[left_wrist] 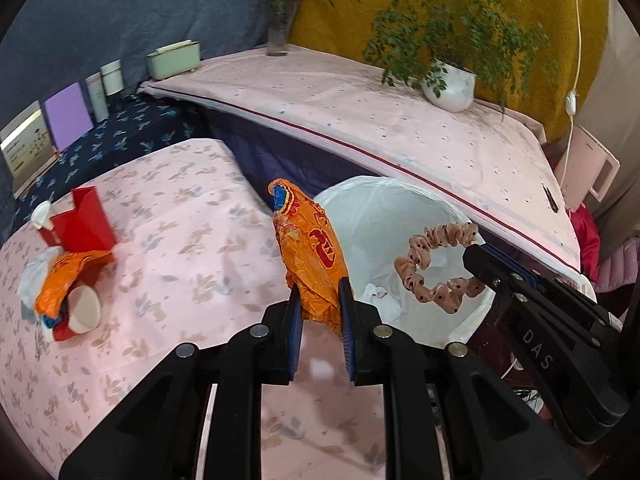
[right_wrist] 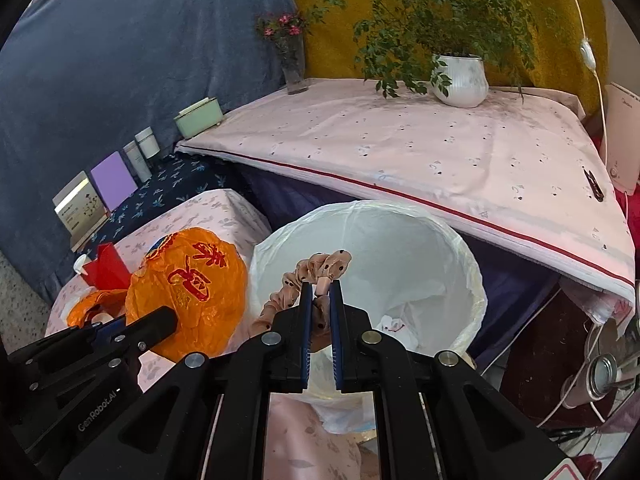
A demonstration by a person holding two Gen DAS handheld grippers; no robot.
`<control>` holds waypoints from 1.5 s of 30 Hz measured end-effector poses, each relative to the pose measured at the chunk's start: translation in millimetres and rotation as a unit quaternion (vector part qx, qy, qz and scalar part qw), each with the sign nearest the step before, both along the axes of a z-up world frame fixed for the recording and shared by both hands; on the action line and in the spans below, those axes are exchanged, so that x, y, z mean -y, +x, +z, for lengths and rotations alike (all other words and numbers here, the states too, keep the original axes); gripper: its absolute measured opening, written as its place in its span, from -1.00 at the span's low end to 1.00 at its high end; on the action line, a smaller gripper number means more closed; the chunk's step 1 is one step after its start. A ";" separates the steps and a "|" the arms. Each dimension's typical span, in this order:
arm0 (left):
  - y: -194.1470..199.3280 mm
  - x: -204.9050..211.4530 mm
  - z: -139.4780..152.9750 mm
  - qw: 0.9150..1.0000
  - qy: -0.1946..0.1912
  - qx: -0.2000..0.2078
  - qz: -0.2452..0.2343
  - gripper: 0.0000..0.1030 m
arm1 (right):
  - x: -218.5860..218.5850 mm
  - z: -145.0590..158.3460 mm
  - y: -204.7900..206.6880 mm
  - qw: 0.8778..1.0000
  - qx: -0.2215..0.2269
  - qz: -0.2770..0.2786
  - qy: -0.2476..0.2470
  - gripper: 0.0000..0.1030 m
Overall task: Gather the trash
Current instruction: 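Lift and carry the scrunchie and orange bag over the bin with both tools, then open the right tool over the bin while the left tool releases the bag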
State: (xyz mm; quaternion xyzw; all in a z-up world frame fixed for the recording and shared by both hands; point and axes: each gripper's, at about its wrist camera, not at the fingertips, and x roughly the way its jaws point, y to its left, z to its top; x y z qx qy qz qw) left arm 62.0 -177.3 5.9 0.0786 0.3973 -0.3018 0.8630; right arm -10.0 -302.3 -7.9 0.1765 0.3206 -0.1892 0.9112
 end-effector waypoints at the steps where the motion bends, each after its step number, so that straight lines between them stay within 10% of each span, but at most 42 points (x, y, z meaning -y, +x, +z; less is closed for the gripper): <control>1: 0.9 6.3 -2.0 1.000 0.002 -0.001 -0.007 -0.68 | 3.2 -1.1 -0.1 1.000 -0.001 -0.004 0.001 -0.84; 16: 19.9 42.6 -22.7 0.999 0.005 -0.026 -0.032 -0.66 | 36.9 -21.5 9.7 0.999 -0.017 -0.033 0.012 -0.71; 25: 25.9 26.7 -23.2 1.000 0.005 -0.025 0.002 -0.07 | 24.0 -18.5 14.2 0.999 -0.016 -0.030 -0.003 -0.35; 45: 33.9 -46.4 -10.6 0.997 -0.008 -0.020 0.076 -0.05 | -37.8 1.0 28.1 0.999 -0.009 0.022 -0.023 -0.18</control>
